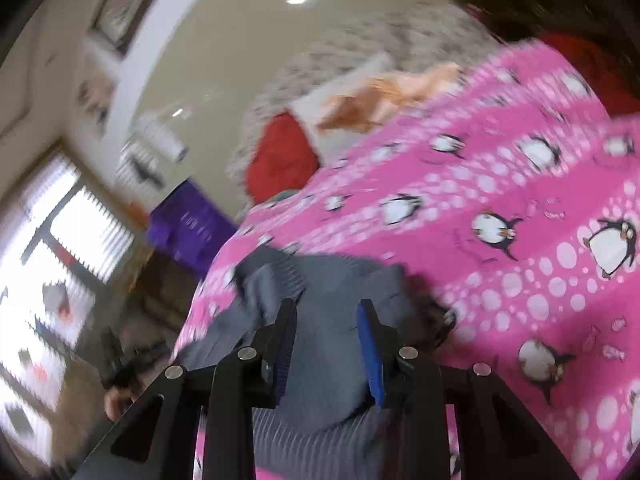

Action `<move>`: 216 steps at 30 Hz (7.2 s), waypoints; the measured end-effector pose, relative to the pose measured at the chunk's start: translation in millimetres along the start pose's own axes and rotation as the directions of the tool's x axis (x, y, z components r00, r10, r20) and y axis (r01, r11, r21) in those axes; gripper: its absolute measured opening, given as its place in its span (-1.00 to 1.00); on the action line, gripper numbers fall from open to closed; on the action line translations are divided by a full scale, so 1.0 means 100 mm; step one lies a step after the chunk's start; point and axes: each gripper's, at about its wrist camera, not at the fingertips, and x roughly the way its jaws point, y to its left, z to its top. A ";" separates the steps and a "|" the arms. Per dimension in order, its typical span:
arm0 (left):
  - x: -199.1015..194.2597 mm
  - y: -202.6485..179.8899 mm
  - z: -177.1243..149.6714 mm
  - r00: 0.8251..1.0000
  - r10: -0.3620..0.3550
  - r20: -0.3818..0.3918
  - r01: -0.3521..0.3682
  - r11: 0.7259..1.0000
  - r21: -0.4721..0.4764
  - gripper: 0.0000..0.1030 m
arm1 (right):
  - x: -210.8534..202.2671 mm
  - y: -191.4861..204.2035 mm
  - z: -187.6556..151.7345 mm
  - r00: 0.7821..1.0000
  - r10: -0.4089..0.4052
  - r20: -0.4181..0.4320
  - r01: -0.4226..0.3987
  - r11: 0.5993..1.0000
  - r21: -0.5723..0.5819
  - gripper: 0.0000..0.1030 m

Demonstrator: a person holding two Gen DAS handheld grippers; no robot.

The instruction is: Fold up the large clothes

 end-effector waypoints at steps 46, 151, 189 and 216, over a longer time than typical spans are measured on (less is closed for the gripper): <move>1.26 -1.08 -0.04 0.940 0.334 0.074 -0.342 0.922 0.181 -0.33 | 1.45 0.98 0.11 0.973 -0.219 -0.066 0.176 0.900 -0.399 -0.82; 0.27 -0.66 -0.99 0.964 0.257 0.071 -0.266 0.941 0.210 -0.05 | 1.03 1.27 -1.53 0.908 -0.409 0.095 0.402 0.781 -0.478 0.46; 0.91 -0.16 -0.46 0.966 -0.126 -0.226 0.148 0.985 0.085 0.73 | 1.02 0.82 -1.72 0.878 -0.478 0.015 0.422 0.760 -0.495 0.66; 1.06 -0.41 -0.57 0.968 -0.024 -0.251 0.092 0.961 0.261 0.42 | 1.03 0.76 -1.71 0.876 -0.482 0.000 0.427 0.775 -0.465 0.87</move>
